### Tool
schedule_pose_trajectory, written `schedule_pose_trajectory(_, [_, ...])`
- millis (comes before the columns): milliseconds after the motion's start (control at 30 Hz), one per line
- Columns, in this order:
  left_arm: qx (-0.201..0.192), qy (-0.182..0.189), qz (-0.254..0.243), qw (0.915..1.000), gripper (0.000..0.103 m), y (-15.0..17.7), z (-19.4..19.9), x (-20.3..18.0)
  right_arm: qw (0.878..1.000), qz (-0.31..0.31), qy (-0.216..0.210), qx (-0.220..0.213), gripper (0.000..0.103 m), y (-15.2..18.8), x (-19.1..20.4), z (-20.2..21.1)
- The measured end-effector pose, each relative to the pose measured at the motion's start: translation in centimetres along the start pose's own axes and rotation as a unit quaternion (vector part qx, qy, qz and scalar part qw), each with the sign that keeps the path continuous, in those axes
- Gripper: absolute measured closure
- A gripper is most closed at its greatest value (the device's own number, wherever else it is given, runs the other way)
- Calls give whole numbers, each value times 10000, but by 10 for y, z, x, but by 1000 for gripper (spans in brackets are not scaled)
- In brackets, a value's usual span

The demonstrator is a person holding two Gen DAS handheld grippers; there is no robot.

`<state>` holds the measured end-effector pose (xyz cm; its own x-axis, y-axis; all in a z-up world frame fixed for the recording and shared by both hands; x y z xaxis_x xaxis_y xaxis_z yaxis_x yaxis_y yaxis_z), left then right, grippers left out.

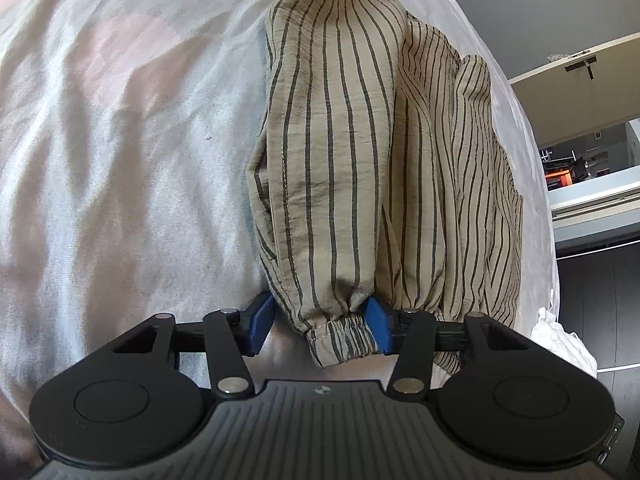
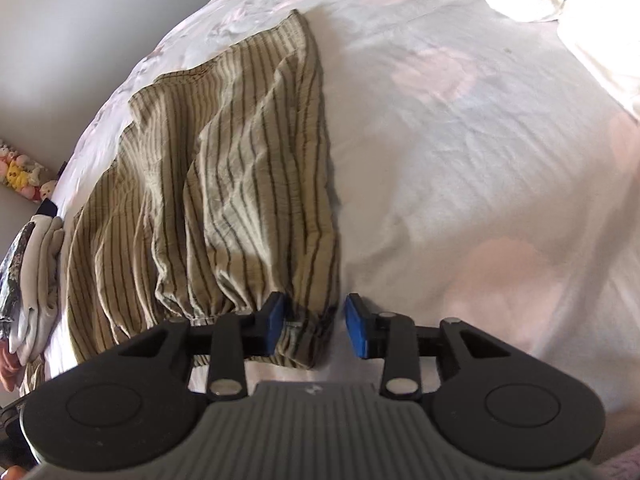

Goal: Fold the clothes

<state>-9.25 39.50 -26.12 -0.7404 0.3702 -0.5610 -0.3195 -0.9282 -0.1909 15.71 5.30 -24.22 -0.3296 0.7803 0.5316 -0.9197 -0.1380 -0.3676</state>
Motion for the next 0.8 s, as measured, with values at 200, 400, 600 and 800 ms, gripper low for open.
schedule_pose_trajectory(200, [-238, -11, -485, 9985, 90, 1, 12, -15, 9995, 25, -310, -25, 92, -3, 3, -3])
schedule_pose_trajectory(400, [-450, 207, -853, 9951, 99, -3, 42, -32, 9983, 92, -473, -339, 94, -12, 16, 21])
schedule_pose_trajectory(600, [-302, 105, -731, 9968, 100, 11, 81, -38, 9979, -166, -551, -298, 94, -15, 32, 63])
schedule_pose_trajectory(800, [50, -305, -612, 9976, 100, 37, 90, -30, 9994, 265, -54, -210, 94, 11, 40, 89])
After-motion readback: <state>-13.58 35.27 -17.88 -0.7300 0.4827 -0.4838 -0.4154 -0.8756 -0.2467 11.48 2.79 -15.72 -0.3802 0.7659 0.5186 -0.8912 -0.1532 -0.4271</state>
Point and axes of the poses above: each gripper's, at about its wrist camera, not at the fingertips, and z roughly against the way its jaws point, x to its left, y to its underside, the point moved 3 cm from there along -z, roughly the way its jaws point, and after that the axes turned 3 degrees about -y, right-handed, at the moved point
